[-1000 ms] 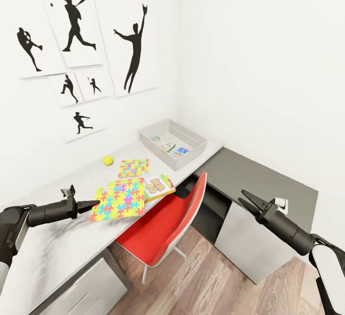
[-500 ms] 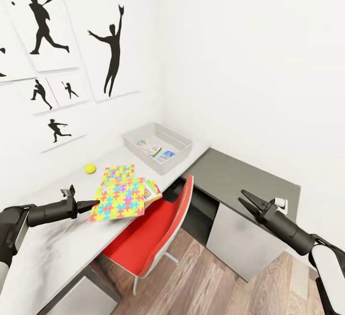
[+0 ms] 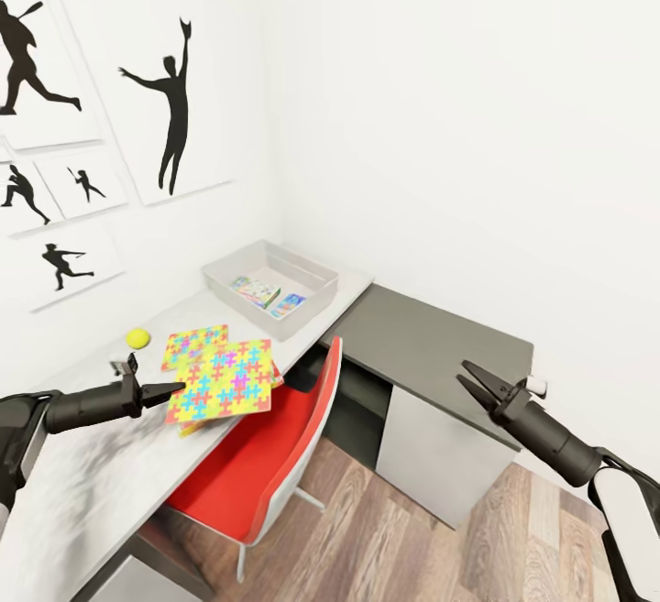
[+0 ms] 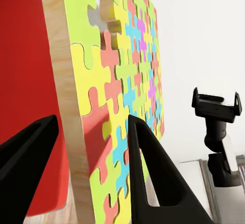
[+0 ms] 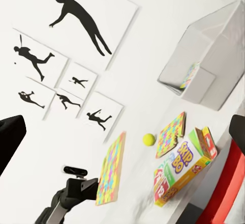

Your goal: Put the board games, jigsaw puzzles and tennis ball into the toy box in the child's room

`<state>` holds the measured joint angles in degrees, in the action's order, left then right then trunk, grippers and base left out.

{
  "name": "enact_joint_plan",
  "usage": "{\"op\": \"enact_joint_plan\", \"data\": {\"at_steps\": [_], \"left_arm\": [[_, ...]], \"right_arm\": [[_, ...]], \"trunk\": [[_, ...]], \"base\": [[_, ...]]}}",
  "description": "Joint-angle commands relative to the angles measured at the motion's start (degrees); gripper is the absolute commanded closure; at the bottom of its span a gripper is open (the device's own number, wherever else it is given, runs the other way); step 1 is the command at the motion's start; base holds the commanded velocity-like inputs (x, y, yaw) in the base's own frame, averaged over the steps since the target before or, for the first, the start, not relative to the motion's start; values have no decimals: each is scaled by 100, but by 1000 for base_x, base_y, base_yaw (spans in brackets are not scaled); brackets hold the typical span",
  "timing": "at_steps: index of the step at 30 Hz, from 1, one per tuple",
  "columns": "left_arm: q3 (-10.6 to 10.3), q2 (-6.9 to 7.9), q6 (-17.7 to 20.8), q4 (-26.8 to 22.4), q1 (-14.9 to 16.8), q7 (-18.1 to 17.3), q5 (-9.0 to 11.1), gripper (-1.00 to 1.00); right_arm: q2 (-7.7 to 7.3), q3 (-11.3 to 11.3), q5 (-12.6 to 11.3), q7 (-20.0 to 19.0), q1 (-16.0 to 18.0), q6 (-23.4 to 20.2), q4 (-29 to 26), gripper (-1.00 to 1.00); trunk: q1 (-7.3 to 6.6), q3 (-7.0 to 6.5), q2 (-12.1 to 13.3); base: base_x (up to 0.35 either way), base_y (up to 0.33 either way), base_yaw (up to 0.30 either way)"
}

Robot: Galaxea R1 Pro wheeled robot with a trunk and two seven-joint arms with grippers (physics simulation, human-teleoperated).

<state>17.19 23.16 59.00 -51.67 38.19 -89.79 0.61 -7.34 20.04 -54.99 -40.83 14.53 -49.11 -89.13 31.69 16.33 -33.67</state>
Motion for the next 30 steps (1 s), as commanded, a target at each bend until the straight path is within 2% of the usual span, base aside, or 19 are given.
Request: {"op": "enact_joint_plan", "data": {"at_steps": [1, 16, 30], "left_arm": [[-3, 12, 61, -1, -1, -21, 0, 100], [3, 22, 60, -2, 3, -21, 0, 100], [4, 22, 59, -2, 3, -21, 0, 100]], "right_arm": [[-18, 7, -3, -20, 6, -31, 1, -100], [-32, 9, -3, -40, 6, -29, 1, -100], [-13, 9, -3, -38, 6, -29, 1, -100]], "trunk": [[2, 1, -8], [2, -121, -8], [2, -253, -8]], "base": [[0, 0, -215], [19, 0, -145], [3, 0, -8]]}}
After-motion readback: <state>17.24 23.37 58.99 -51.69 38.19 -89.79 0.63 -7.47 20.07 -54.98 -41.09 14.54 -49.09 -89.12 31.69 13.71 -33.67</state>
